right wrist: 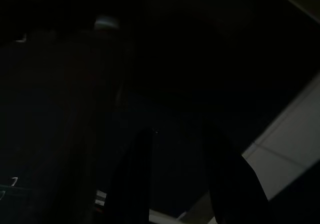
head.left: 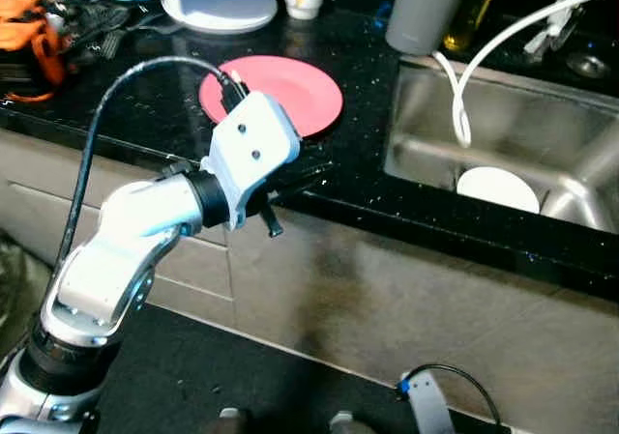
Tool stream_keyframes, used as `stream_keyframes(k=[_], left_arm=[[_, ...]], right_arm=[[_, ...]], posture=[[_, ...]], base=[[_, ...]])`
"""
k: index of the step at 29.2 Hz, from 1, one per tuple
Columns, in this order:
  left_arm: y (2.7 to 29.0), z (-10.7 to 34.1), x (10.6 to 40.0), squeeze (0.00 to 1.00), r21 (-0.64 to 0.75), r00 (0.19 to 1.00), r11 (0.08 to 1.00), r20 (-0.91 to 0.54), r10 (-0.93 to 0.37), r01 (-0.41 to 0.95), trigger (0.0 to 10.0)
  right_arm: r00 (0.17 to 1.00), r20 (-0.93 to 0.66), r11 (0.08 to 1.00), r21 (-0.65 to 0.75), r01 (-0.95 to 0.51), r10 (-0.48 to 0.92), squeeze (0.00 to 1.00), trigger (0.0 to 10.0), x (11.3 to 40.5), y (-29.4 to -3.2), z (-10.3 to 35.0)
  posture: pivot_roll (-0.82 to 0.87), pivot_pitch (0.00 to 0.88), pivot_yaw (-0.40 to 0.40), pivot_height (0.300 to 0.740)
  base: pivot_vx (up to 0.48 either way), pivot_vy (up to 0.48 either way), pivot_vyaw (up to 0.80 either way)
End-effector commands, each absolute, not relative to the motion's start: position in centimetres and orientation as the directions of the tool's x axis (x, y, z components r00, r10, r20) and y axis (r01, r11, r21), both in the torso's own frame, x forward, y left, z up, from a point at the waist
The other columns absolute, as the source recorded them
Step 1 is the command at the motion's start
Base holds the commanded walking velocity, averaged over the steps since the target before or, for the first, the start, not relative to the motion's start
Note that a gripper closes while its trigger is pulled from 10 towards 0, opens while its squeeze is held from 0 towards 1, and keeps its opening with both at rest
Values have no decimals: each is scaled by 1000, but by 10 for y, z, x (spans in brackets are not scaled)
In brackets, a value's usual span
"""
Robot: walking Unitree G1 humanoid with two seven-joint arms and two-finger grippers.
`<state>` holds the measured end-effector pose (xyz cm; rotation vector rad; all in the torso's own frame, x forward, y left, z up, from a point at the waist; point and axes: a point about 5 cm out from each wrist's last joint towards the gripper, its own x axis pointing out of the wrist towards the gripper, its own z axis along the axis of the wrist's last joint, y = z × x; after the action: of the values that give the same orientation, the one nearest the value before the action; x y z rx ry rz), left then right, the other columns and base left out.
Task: Kitchen organization
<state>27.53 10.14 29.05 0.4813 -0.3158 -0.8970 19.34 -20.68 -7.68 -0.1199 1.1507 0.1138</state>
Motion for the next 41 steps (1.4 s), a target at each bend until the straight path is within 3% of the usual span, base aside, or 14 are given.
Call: stream_keyframes(k=[1,6,14,16,22,29,41], left_arm=[[101,293,276,0,517,592,548,95,-800,658,10000],[111,298,287,0,462,666,664,191,-721,587,10000],[120,299,299,0,435,734,744,235,-637,507,10000],[124,298,302,0,447,764,782,276,-583,434,10000],[124,295,305,0,414,767,785,261,-587,460,10000],[131,294,304,0,340,754,792,270,-599,508,10000],[125,291,301,0,327,735,780,276,-619,534,10000]], right_arm=[[392,-920,989,-32,-142,27,0,10000,188,-209,-79],[398,-916,984,-24,-178,50,0,10000,190,-208,-78],[395,-917,983,-22,-185,54,0,10000,190,-208,-78],[395,-917,983,-22,-180,52,0,10000,189,-208,-78],[400,-916,986,-30,-162,38,0,10000,189,-209,-78],[401,-916,989,-38,-144,23,0,10000,189,-210,-78],[403,-915,989,-50,-143,12,0,10000,190,-211,-78]], posture=[[75,178,-46,740],[75,180,-49,740],[75,181,-49,740],[73,180,-49,740],[73,179,-50,740],[73,178,-52,740],[70,177,-54,740]], base=[[0,0,0],[0,0,469],[0,0,780],[0,0,781],[0,0,765],[0,0,0],[112,0,0]])
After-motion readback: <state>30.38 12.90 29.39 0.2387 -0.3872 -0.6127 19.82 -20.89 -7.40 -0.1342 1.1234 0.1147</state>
